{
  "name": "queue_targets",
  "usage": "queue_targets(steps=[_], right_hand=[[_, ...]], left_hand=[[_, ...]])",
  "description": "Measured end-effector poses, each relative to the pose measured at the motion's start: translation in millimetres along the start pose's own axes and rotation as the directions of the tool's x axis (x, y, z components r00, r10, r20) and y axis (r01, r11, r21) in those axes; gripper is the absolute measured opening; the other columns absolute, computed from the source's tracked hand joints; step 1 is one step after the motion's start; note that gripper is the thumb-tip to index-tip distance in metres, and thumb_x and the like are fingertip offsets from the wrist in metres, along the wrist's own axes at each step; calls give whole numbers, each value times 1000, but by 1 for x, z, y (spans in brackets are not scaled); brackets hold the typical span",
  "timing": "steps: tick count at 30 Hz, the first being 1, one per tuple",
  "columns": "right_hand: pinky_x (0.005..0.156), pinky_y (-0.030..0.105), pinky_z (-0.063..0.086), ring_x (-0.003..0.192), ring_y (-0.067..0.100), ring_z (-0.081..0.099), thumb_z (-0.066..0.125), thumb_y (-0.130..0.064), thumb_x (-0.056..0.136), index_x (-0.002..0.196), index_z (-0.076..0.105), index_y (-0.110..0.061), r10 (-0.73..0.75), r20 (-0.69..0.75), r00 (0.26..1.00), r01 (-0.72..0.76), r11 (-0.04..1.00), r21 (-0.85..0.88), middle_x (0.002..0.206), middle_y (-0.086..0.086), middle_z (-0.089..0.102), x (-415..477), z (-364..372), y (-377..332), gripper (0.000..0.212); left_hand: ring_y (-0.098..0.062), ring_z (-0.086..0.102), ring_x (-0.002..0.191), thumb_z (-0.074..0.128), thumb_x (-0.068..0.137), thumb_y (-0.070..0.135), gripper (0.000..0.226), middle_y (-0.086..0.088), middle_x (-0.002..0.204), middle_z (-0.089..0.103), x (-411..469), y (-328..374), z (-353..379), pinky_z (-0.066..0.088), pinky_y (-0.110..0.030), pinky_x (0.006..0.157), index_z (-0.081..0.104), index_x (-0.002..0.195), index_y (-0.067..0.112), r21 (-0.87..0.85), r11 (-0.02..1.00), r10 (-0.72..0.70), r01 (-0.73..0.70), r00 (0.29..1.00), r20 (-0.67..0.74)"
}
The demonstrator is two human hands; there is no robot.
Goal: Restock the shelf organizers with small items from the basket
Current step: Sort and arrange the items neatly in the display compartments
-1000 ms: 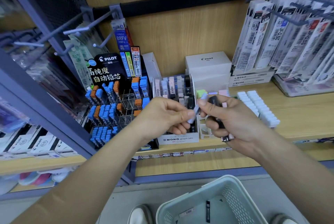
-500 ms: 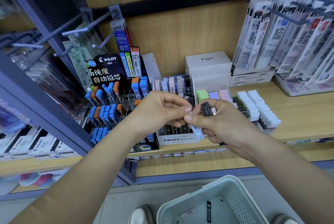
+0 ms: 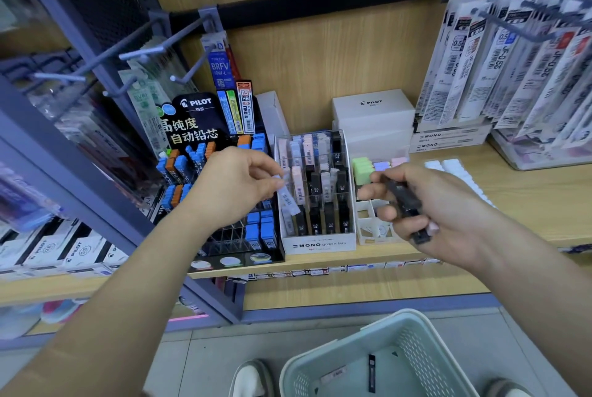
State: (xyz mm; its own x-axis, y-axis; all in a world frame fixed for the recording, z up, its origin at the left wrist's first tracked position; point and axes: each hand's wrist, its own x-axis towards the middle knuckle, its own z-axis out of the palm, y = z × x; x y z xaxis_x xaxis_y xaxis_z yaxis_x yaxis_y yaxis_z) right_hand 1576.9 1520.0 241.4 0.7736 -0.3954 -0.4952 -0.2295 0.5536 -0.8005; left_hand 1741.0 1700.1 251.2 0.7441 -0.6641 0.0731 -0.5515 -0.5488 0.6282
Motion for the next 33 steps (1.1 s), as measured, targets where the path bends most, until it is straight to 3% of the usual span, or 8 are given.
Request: queue_targets(steps=[6,12,15,18,24,28,31,33], right_hand=[[29,13,22,44,8,40,58,-11,92,95,69,-4,-4,38,999,5,1000,-29,66,4,53,2,-3,3,13],[29,15,24,47,11,42,41,-4,91,102,61,-4,27,26,999,-28,999,38,66,9,58,2,-3,1,23],[31,14,22,50,12,48,43,-3,95,108,60,-4,11,12,1000,-11,1000,20,80,13,72,0,-4,1,22],[31,12,21,52,12,55,47,-8,99,111,58,-2,15,30,999,-15,1000,-17,97,15,75,-2,-3,0,18],[27,12,21,43,5,55,59,-20,94,102,64,0,-34,20,999,36,991,-127,92,9,76,-4,0,2,22],[28,13,20,42,7,43,63,-28,90,85,61,-5,-48,52,998,57,981,-183,71,5,69,-2,2,5,23],[28,12,20,40,7,36,62,-29,92,81,59,-10,-27,71,997,40,981,-188,61,4,57,-4,4,6,22],[29,14,20,43,8,36,59,-24,95,84,64,-8,-9,73,997,22,983,-181,63,5,55,-4,3,6,20]], left_hand=[[0,59,73,72,84,22,11,13,75,63,3,-5,6,43,-9,67,74,94,19,187,980,70,-63,997,-33],[-13,64,86,70,86,23,18,1,88,70,9,-10,20,53,-33,85,72,101,14,376,918,117,-126,992,47],[-15,59,93,65,89,28,18,2,96,70,11,-12,27,51,-34,85,71,102,19,491,849,172,-194,981,90],[-14,42,96,63,89,32,18,7,102,65,11,-15,35,46,-33,84,73,102,23,577,776,220,-255,967,132],[-14,25,88,51,95,43,27,12,89,50,8,-24,49,37,-28,76,73,100,28,748,598,217,-290,956,197],[-18,33,97,59,91,31,16,10,93,51,6,-22,57,22,-28,73,73,96,24,771,594,237,-229,966,104],[-19,36,101,58,92,29,18,8,100,55,6,-20,56,23,-28,75,72,102,24,759,608,242,-231,965,100],[-17,41,100,55,94,31,21,7,102,60,5,-11,52,30,-27,77,72,104,25,677,691,282,-253,957,70]])
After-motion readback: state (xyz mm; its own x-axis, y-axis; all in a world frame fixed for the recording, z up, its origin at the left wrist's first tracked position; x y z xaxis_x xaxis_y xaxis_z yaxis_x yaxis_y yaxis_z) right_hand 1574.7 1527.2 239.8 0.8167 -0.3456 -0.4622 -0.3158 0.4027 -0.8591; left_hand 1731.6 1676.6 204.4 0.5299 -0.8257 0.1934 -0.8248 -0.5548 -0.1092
